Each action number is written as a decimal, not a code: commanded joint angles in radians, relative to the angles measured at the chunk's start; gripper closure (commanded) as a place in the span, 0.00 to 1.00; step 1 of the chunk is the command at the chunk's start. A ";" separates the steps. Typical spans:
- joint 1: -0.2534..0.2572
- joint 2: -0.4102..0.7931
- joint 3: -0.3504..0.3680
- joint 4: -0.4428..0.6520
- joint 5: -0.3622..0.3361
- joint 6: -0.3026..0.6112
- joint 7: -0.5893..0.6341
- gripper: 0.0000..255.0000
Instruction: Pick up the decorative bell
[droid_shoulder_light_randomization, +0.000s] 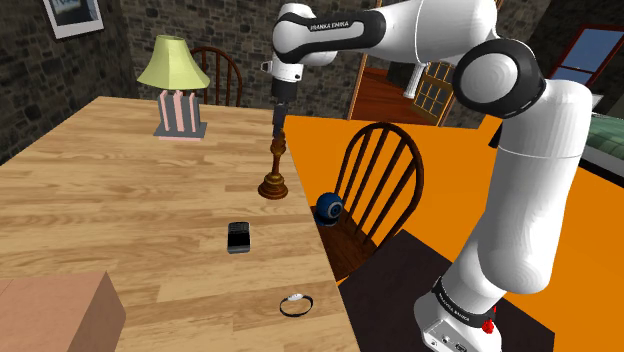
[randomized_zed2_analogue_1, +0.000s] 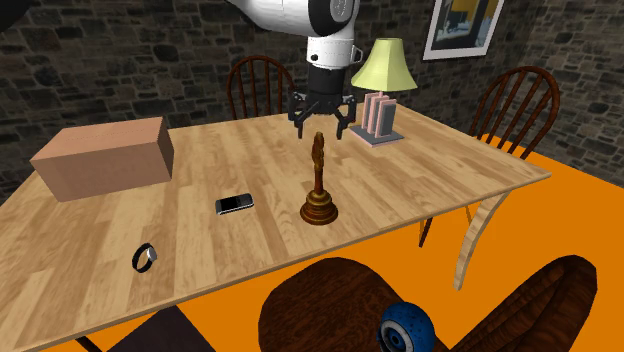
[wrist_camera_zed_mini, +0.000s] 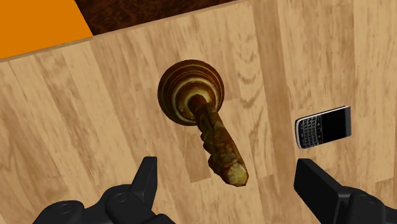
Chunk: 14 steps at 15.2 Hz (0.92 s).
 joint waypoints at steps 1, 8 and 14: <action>0.001 0.003 0.001 -0.027 0.001 0.031 -0.002 0.00; 0.001 0.003 0.001 -0.028 0.001 0.031 -0.001 1.00; 0.001 0.002 0.001 -0.017 0.000 0.019 -0.001 1.00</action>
